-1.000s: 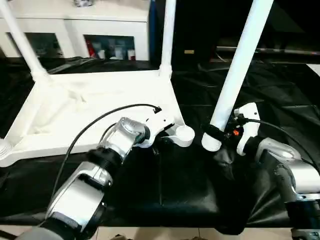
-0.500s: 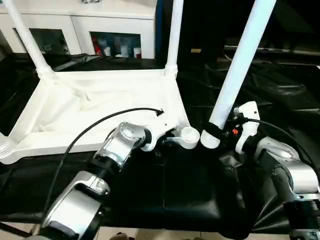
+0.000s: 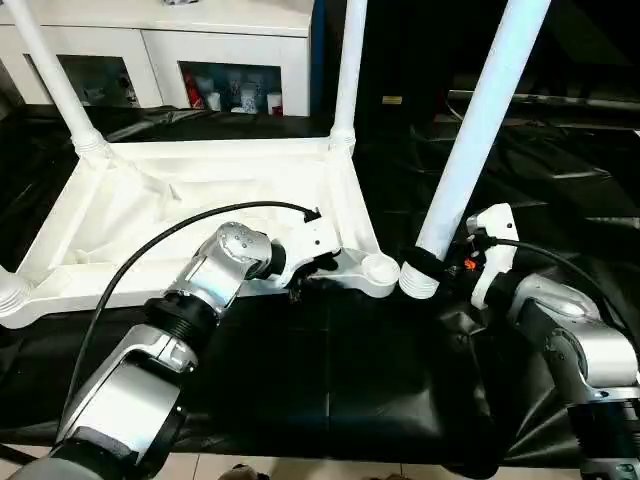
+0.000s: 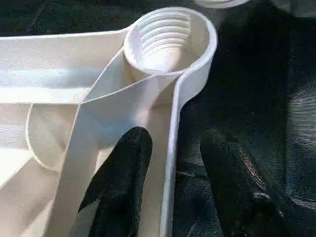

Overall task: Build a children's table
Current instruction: Pick table leg, then insert table leg to table base

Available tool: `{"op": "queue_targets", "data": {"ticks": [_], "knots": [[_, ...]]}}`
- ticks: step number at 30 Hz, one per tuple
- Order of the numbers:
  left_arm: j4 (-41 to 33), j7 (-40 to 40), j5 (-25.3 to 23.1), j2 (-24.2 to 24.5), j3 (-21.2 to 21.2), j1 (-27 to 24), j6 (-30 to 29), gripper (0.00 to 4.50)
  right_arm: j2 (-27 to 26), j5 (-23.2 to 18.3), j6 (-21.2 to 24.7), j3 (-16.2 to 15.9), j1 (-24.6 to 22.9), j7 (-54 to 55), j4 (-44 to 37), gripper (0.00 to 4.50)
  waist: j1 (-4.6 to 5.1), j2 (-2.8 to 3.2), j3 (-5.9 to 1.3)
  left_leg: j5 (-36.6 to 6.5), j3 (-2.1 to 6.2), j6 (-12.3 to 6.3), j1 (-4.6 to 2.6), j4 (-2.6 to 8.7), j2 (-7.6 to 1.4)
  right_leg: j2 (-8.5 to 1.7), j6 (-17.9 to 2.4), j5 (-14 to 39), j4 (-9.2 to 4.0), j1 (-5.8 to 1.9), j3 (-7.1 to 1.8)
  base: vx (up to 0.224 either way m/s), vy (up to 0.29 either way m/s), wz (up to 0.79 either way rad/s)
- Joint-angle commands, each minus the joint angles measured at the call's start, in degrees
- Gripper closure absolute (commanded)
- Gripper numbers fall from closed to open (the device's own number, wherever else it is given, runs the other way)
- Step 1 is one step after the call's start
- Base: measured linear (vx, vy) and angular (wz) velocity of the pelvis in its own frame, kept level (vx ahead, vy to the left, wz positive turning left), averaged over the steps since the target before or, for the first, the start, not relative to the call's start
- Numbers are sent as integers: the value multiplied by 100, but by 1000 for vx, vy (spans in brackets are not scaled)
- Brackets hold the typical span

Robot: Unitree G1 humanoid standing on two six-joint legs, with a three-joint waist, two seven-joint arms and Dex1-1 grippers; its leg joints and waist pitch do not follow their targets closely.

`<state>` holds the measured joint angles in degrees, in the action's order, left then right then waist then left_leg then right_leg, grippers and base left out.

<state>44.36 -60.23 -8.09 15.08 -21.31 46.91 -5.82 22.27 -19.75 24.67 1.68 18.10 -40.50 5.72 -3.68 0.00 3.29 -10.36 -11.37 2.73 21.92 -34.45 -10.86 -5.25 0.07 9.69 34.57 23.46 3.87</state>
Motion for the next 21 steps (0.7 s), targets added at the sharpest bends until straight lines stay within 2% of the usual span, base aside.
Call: {"op": "queue_targets", "data": {"ticks": [1,7,16,21], "knots": [[147,-85,36,13,56,192,141,285,67,-65,-9,-33,25,-62,-55,259,-25,-62,-421,-1008,106,-283,-108,398,-217,-333,-1378,1063,-392,-311,-242,0,0,0],[677,-241,-84,34,-67,368,372,331,84,-54,-2,-15,50,-140,-27,259,-33,-73,-427,-956,110,-297,-96,392,-208,-338,-1347,1057,-390,-325,-242,0,0,0],[1110,-360,-222,70,-104,475,610,413,101,-44,-3,-3,52,-188,-10,259,-45,-69,-432,-911,110,-326,-102,388,-219,-348,-1450,901,-367,-330,-241,0,0,0],[1240,-342,-235,78,-63,514,660,443,113,-47,-9,-7,66,-217,10,259,-36,-64,-435,-898,108,-343,-104,384,-219,-346,-1483,836,-363,-334,-242,0,0,0]]}}
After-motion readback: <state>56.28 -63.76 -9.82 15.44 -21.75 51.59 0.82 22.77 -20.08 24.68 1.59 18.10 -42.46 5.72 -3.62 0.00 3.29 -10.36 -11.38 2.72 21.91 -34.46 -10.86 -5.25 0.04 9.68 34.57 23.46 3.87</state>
